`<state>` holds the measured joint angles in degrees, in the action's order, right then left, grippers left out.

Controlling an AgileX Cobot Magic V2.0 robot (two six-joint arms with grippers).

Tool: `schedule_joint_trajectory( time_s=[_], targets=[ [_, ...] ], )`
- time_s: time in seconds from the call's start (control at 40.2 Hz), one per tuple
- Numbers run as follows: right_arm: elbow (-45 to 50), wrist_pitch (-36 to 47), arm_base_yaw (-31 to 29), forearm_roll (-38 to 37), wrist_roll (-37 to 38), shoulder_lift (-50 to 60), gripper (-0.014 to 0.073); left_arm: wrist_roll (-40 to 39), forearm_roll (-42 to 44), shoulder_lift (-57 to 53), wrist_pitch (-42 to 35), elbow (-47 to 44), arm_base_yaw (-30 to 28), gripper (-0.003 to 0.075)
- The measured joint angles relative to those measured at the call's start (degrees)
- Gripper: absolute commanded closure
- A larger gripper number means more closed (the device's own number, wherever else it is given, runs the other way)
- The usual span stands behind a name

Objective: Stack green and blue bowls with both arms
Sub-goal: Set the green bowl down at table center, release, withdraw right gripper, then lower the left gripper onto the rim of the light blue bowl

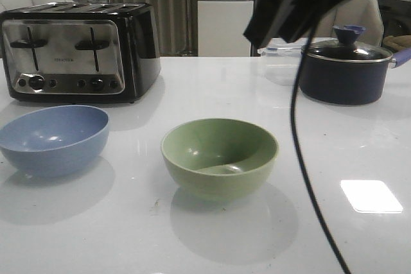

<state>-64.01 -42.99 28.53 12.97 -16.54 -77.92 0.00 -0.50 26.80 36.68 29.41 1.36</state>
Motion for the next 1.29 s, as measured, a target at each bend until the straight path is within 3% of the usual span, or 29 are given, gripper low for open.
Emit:
schedule_joint_trajectory(
  time_s=[0.274, 0.523, 0.747, 1.07, 1.294],
  targets=[
    [18.7, 3.4, 0.0, -2.4, 0.3, 19.9, 0.0183, 0.0, 0.0, 0.0, 0.0, 0.0, 0.0, 0.0190],
    [30.0, 4.0, -0.1, -7.2, 5.9, 33.5, 0.0183, 0.0, 0.0, 0.0, -0.3, 0.0, 0.0, 0.0190],
    [32.0, 4.0, -0.1, -8.2, 6.9, 37.7, 0.0183, 2.8, 0.0, 0.0, -0.3, 0.1, 0.0, 0.0190],
    [32.0, 4.0, -0.1, -8.2, 6.9, 37.8, 0.0183, 4.7, 0.0, 6.4, 7.6, 7.7, 0.3, 0.0190],
    [32.0, 4.0, -0.1, -8.3, 7.0, 37.8, 0.0183, 4.7, 0.5, 15.0, 9.3, 10.8, 8.2, 0.0190]
  ],
)
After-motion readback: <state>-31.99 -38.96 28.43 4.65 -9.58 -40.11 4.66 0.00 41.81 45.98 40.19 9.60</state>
